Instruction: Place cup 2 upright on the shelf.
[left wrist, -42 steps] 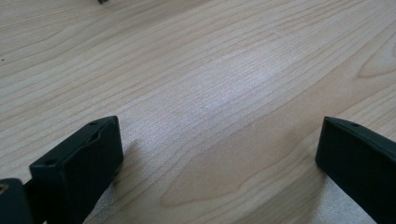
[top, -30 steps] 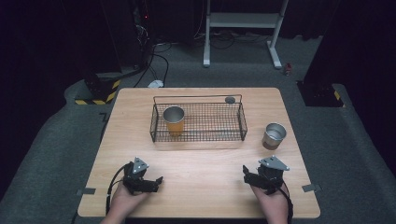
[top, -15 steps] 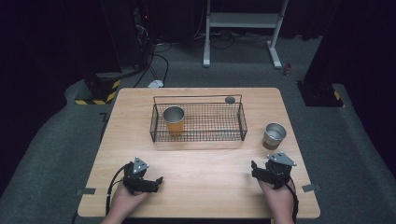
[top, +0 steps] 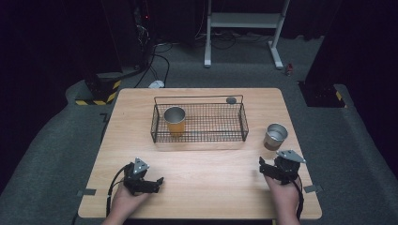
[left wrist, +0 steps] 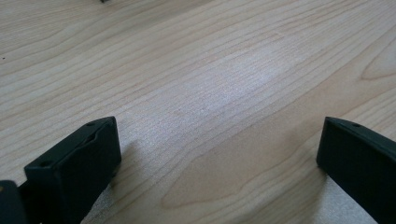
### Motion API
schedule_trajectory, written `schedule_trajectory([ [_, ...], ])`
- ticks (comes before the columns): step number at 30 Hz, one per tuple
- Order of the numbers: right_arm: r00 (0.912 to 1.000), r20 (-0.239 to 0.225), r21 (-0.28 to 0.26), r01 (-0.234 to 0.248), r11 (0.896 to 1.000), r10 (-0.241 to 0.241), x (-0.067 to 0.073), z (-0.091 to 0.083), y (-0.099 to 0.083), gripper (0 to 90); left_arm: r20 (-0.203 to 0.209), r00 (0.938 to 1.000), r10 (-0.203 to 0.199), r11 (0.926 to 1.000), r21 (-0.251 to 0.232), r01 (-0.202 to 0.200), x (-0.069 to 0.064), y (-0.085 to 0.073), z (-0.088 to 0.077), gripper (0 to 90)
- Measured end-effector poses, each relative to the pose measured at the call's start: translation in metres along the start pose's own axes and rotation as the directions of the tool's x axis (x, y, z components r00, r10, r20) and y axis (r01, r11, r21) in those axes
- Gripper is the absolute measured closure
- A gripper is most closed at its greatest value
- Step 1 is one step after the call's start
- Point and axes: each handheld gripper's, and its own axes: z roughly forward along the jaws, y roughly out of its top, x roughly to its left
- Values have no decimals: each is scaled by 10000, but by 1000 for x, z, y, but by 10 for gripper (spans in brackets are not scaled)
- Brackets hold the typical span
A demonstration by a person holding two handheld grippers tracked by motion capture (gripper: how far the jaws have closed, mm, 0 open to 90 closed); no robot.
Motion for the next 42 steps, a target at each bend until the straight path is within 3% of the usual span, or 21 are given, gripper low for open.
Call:
schedule_trajectory([
  [5, 9997, 216, -81, 94, 9999, -93, -6, 4, -2, 98, 53, 10000, 63, 10000, 26, -63, 1, 1, 0, 1],
  [12, 9999, 78, -150, -101, 9998, 102, -19, 13, 2, 93, 59, 9999, 99, 9999, 52, -99, 0, 1, 1, 1],
  [19, 9994, 242, -261, -222, 9994, 228, -33, 30, 22, 92, 95, 9999, 35, 10000, 15, -35, -1, 1, 1, 1],
  [28, 9984, 242, -423, -501, 9978, 512, -38, 49, 41, 92, 96, 9999, 71, 10000, 6, -71, -1, 0, 0, 2],
  [42, 9971, 212, -538, -715, 9960, 728, -41, 71, 49, 98, 104, 9999, 113, 9999, 10, -113, -1, 0, 0, 2],
])
